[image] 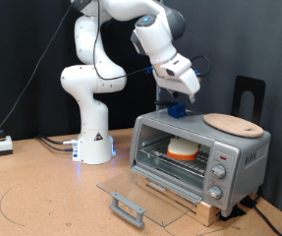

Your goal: Make a piece of toast with the oven

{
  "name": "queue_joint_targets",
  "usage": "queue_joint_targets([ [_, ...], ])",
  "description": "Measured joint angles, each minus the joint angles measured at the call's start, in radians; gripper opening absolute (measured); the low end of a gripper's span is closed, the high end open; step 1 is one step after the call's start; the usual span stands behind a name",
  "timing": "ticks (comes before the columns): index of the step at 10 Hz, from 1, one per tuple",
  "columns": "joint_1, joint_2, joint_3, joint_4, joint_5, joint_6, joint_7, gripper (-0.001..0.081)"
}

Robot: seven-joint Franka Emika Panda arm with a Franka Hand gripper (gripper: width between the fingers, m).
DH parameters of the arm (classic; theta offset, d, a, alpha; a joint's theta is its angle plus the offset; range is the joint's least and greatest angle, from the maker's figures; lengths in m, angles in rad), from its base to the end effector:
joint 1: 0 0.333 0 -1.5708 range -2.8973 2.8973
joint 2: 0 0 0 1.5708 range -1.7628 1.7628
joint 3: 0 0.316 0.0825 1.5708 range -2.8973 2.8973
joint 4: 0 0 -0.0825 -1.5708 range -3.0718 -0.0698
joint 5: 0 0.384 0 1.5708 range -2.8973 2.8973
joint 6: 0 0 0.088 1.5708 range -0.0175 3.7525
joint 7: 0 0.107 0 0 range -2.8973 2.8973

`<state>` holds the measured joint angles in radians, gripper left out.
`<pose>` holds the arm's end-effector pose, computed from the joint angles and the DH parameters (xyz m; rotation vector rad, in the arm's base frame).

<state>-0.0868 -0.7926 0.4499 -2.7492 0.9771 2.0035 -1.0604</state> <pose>0.2998 0.1597 0.4291 -2.3610 -1.1246 -0.3781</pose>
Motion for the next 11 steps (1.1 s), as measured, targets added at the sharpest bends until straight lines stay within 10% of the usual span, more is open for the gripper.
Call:
queue_joint_targets([
  [4,-0.015,-0.015,-0.067,0.014,-0.032,-0.036,-0.006,0.0810],
  [11,-0.150,0.013,-0.304,0.009,-0.192,-0.164,-0.095,0.0810],
])
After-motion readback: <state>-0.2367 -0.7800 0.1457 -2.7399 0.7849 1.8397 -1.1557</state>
